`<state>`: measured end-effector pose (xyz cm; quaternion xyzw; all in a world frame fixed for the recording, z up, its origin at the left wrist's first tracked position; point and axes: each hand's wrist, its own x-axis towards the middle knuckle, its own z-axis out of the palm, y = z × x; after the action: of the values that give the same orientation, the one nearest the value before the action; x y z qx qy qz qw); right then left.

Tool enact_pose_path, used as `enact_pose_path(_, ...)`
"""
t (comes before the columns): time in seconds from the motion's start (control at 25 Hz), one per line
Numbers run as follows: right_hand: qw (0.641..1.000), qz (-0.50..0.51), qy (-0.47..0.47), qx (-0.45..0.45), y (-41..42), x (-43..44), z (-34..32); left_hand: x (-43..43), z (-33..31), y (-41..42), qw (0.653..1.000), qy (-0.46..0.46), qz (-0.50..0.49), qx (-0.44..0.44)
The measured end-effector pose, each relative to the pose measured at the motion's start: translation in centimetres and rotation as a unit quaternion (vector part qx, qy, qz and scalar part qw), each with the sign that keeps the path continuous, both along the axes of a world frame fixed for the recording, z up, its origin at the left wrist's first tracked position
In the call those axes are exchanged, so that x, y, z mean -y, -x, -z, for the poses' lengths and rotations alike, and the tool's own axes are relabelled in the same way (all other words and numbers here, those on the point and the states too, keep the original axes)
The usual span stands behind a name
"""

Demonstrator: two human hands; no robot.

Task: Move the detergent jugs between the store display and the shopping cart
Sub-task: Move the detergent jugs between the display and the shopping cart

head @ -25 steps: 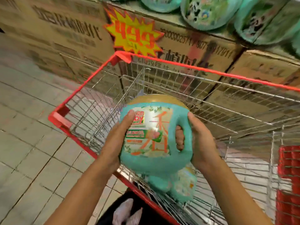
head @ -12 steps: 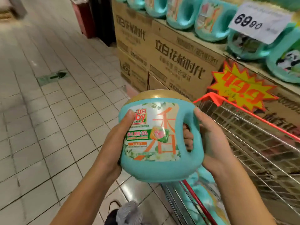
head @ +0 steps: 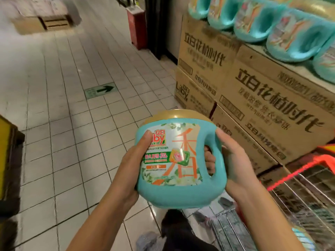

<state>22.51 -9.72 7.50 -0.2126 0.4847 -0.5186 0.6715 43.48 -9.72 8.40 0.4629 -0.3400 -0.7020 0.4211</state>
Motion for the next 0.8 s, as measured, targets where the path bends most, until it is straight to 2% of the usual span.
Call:
enact_pose_path(0.36,0.999,-0.035,0.0,0.004,-3.2,22.6,-0.3,21.3,-0.1,-2.9,0.998,0.001,-0.057,0.021)
enact_pose_path(0.56,0.999,-0.051,0.006,0.0,-4.8,33.4,-1.1,31.8,-0.5,-4.5,0.998,0.005,-0.058,0.021)
enact_pose_path(0.8,1.0,0.017,0.015,0.013,-8.2,44.8,-0.5,46.1,-0.2,-7.8,0.999,0.02,-0.008,0.036)
